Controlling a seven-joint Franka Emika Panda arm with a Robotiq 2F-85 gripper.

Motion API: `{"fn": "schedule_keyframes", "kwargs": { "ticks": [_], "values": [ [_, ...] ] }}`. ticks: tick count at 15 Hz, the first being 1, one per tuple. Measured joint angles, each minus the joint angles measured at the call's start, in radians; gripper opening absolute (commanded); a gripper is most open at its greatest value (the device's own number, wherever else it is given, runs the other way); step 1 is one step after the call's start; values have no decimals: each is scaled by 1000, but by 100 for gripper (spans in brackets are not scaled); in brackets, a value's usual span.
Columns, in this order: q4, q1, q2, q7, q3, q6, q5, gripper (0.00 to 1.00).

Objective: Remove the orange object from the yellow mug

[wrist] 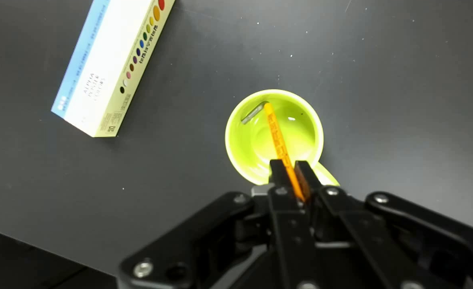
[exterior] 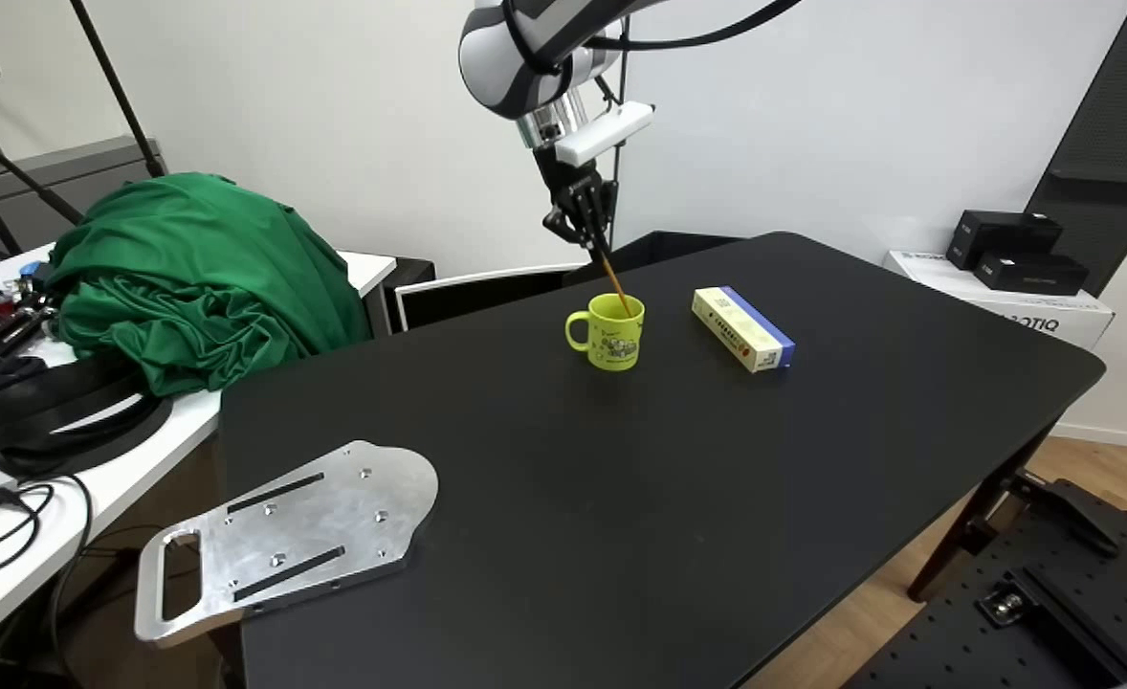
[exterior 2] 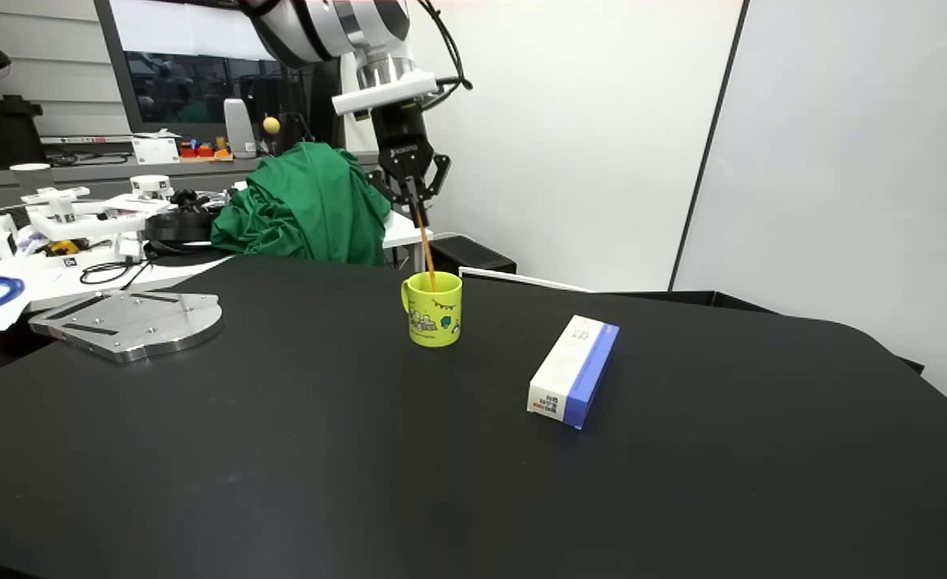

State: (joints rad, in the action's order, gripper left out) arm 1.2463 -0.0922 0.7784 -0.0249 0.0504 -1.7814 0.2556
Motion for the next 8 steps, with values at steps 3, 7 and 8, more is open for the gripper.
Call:
{"fn": "schedule_keyframes", "kwargs": {
  "ticks": [3,7,8],
  "values": [
    [-74,6,-1,-2,-1,82,-5,2],
    [-131,-4,-2,-19,-15,166,-5,2],
    [-135,-11,-2,-23,-21,179,-5,2]
  ]
}}
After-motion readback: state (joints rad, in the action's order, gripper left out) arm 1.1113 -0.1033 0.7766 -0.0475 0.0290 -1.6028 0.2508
